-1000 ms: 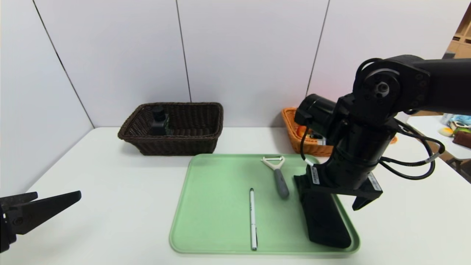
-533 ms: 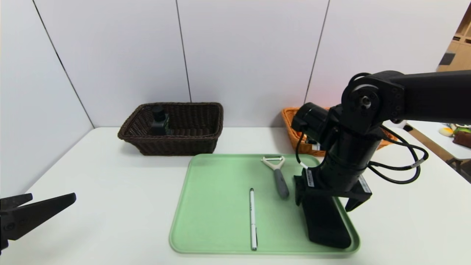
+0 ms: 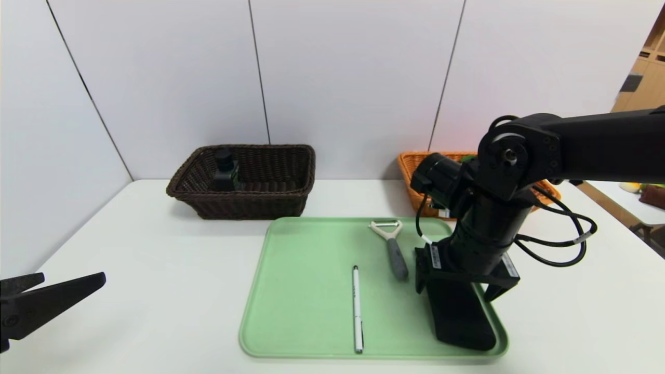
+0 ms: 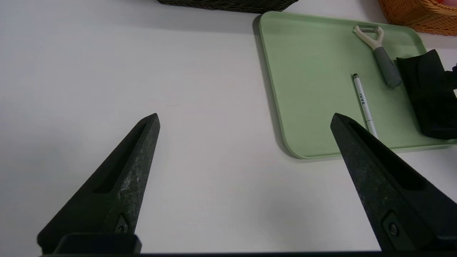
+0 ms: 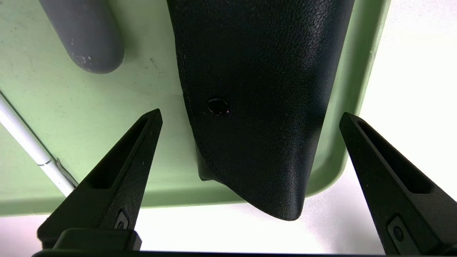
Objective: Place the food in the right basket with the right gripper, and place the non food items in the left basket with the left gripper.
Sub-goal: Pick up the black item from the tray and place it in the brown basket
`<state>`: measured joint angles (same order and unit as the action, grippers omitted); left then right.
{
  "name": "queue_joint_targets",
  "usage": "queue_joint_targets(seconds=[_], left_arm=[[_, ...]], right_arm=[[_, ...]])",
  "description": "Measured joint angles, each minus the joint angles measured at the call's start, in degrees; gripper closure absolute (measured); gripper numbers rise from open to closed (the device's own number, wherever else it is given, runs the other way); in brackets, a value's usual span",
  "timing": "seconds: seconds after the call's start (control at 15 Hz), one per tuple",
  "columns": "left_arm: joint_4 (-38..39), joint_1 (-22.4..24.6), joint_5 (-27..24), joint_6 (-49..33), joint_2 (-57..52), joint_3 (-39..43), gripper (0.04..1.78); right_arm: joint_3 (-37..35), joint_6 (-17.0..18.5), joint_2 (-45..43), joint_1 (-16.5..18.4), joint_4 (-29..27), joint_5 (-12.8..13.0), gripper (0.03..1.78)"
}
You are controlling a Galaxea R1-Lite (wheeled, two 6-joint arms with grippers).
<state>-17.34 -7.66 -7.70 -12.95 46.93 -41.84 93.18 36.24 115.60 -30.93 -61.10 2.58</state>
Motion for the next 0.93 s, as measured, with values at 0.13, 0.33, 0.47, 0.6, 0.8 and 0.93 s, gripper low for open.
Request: queue_joint_targets(seconds=[0.13, 0.33, 0.47, 0.6, 0.8, 0.93], left_arm=[[0.04, 0.00, 0.02, -0.02, 0.04, 0.02, 0.13], [0.02, 0.00, 0.05, -0.02, 0.06, -0.05, 0.13], [0.02, 0.00, 0.10, -0.02, 0.09, -0.06, 0.13], [0.02, 0.00, 0.10, 0.00, 0.09, -0.11, 0.13], [0.02, 0.00, 0.11, 0.00, 0.15, -0.17, 0.13], [0.04, 0.00, 0.11, 0.05, 0.17, -0.20, 0.13]], right_arm=[[0.00, -0.50, 0.18, 0.17, 0.13, 0.00, 0.11], [-0.09, -0.52, 0.50, 0.26, 0.68, 0.00, 0.11], [-0.09, -0.52, 0.60, 0.28, 0.71, -0.61, 0.11], [-0.09, -0.52, 0.68, 0.28, 0.71, -1.44, 0.11], [-0.09, -0.55, 0.83, 0.28, 0.73, -1.44, 0.11], [-0.09, -0.63, 0.93, 0.28, 0.74, -1.40, 0.36]])
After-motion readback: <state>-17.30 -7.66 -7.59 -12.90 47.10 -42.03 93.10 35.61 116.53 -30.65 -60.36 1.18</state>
